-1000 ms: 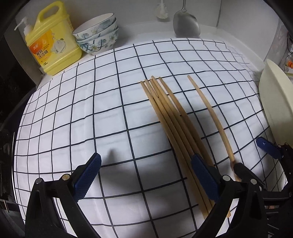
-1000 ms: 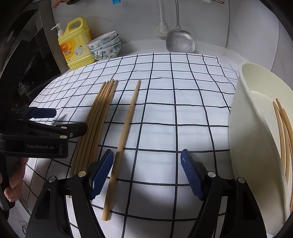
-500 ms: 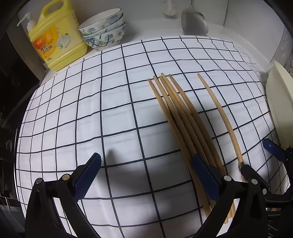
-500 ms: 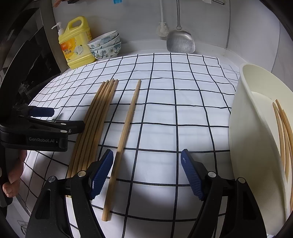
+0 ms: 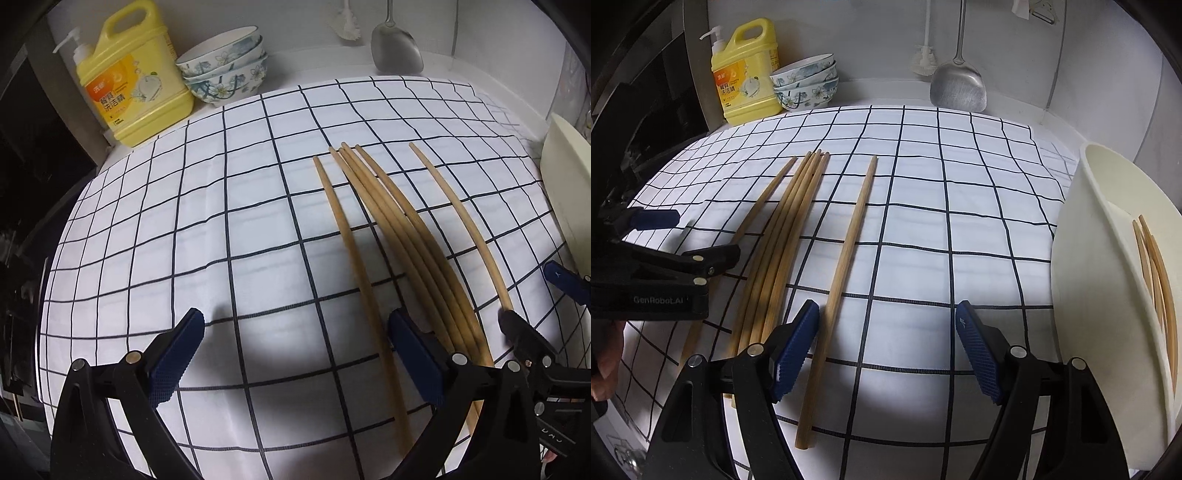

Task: Organize utensils
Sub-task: 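Close the right tool on one chopstick while the left tool grasps another, then lift the held chopsticks with both tools and carry them over the basin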

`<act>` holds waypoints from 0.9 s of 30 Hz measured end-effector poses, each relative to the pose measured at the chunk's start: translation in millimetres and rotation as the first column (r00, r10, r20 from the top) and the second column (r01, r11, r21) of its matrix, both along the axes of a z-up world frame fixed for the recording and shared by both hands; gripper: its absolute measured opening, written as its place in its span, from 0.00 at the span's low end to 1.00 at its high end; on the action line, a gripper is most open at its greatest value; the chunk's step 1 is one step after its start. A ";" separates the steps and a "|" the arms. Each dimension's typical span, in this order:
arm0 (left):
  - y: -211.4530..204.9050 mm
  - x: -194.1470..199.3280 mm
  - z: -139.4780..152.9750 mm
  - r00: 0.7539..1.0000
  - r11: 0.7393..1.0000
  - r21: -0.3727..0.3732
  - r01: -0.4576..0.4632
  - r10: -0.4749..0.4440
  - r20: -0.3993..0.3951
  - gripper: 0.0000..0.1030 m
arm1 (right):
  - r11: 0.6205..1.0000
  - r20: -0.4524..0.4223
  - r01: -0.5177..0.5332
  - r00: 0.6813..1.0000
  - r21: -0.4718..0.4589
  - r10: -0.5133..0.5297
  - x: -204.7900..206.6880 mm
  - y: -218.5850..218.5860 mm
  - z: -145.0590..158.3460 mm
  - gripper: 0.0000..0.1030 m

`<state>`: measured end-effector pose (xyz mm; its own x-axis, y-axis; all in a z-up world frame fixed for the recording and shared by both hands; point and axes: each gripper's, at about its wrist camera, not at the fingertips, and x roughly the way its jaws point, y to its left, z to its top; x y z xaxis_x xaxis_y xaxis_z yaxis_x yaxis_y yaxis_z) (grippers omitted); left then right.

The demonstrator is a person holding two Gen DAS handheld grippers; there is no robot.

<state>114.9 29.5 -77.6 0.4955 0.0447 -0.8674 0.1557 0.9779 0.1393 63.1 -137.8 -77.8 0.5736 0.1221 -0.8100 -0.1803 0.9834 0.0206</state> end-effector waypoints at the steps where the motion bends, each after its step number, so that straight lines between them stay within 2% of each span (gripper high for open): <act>1: 0.1 -3.3 -0.2 1.000 1.000 0.000 -0.002 0.002 0.016 0.94 | 1.000 -0.001 -0.003 1.000 -0.001 0.003 -0.7 1.5 0.3 0.69; 3: 0.0 -10.2 -0.6 0.999 1.000 -0.001 0.000 0.001 0.052 0.92 | 1.000 -0.005 -0.023 1.000 0.000 0.023 -1.9 5.4 1.4 0.58; 5: -1.2 -14.8 0.3 0.998 1.000 -0.018 0.007 -0.006 0.070 0.85 | 0.999 0.002 -0.040 0.999 -0.011 0.040 -3.6 10.9 2.0 0.50; 7: -1.5 -18.6 1.3 0.997 0.998 -0.057 0.017 -0.013 0.070 0.69 | 0.998 0.011 -0.054 0.998 -0.015 0.054 -5.2 15.8 2.1 0.42; 8: -3.0 -20.2 1.8 0.997 0.997 -0.073 0.022 -0.017 0.070 0.65 | 0.998 0.014 -0.064 0.998 -0.014 0.064 -6.0 18.0 2.3 0.36; 11: -9.4 -27.4 2.5 0.996 0.994 -0.100 0.048 -0.040 0.085 0.42 | 0.995 0.024 -0.088 0.996 -0.036 0.089 -9.9 27.3 2.8 0.09; 13: -15.7 -32.7 2.8 0.994 0.992 -0.105 0.070 -0.060 0.093 0.18 | 0.994 0.033 -0.093 0.995 -0.061 0.095 -11.8 32.0 2.9 0.07; 15: -20.1 -36.6 2.4 0.993 0.991 -0.103 0.080 -0.070 0.095 0.09 | 0.995 0.034 -0.093 0.995 -0.049 0.094 -11.9 30.9 3.3 0.06; 21: -8.6 -36.6 3.1 0.995 0.986 -0.156 0.053 -0.040 0.089 0.07 | 0.998 0.034 -0.063 0.997 0.007 0.062 -11.5 21.9 6.7 0.06; 27: 6.2 -36.7 8.4 0.996 0.978 -0.208 0.031 -0.014 0.086 0.07 | 0.996 0.076 -0.041 0.996 0.080 0.034 -15.3 11.3 24.7 0.06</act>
